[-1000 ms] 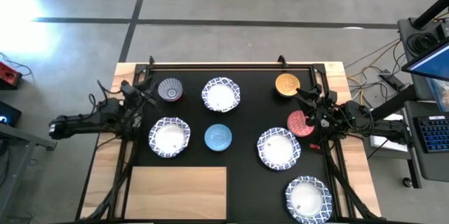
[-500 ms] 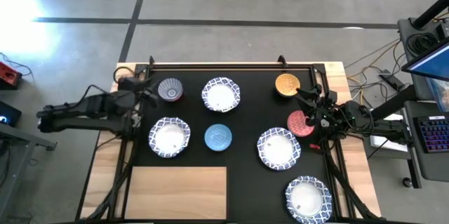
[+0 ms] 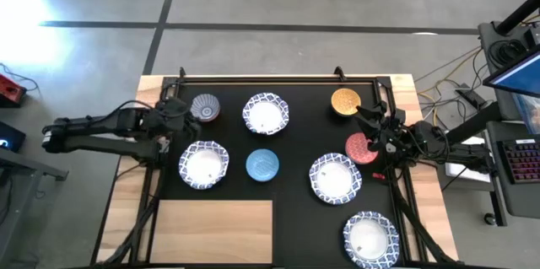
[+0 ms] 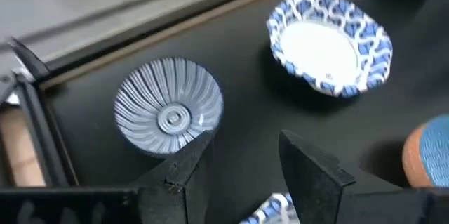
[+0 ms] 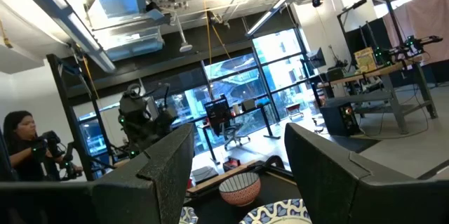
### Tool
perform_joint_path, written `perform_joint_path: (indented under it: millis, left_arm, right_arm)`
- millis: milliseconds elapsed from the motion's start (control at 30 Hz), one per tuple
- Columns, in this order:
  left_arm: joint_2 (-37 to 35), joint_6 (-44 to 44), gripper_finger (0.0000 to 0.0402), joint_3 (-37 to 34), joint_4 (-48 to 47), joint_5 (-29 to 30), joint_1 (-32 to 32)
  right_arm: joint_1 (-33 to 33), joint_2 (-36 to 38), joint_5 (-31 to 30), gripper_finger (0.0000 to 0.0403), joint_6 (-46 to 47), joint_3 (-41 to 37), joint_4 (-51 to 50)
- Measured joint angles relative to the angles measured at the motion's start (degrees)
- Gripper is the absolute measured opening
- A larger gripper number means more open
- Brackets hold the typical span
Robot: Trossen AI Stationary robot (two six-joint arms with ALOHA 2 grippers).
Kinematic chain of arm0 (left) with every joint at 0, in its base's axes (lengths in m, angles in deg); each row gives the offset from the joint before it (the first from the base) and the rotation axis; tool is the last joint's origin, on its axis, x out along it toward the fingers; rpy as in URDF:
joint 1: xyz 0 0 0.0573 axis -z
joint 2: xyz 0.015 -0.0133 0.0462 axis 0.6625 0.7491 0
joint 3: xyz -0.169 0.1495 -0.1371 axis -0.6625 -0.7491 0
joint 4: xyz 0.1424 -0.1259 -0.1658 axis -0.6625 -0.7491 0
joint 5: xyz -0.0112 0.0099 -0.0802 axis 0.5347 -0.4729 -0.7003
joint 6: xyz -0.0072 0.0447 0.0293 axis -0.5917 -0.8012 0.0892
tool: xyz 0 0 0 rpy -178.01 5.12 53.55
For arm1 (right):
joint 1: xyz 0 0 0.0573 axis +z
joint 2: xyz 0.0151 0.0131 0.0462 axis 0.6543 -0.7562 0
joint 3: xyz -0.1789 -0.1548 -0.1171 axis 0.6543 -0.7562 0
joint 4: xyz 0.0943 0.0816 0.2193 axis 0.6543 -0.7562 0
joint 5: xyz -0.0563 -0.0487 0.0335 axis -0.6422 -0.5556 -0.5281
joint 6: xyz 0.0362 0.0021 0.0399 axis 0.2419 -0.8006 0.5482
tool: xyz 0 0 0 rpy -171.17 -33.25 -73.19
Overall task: Place and stack bowls onto a shelf
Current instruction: Put the dark blue patterned bowl on the shelf
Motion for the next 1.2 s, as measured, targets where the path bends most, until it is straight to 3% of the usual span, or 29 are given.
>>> perform_joint_path:
  millis: [333,667,1000,1200]
  left_arm:
    - [3.6,-2.1,0.0145,0.0,-2.3,-9.1,-5.8]
    - [9.8,-13.6,0.0145,1.2,-2.3,-17.2,-14.8]
    - [22.6,-28.8,0.0149,7.3,0.1,-23.6,-25.8]
    - [29.7,-30.9,0.0191,7.3,2.8,-25.0,-28.0]
  right_arm:
    - [0.0,0.0,0.0,0.0212,0.0,0.0,0.0]
    - [0.0,0.0,0.0,0.0212,0.0,0.0,0.0]
    - [0.0,0.0,0.0,0.0212,0.0,0.0,0.0]
    - [0.0,0.0,0.0,0.0212,0.0,0.0,0.0]
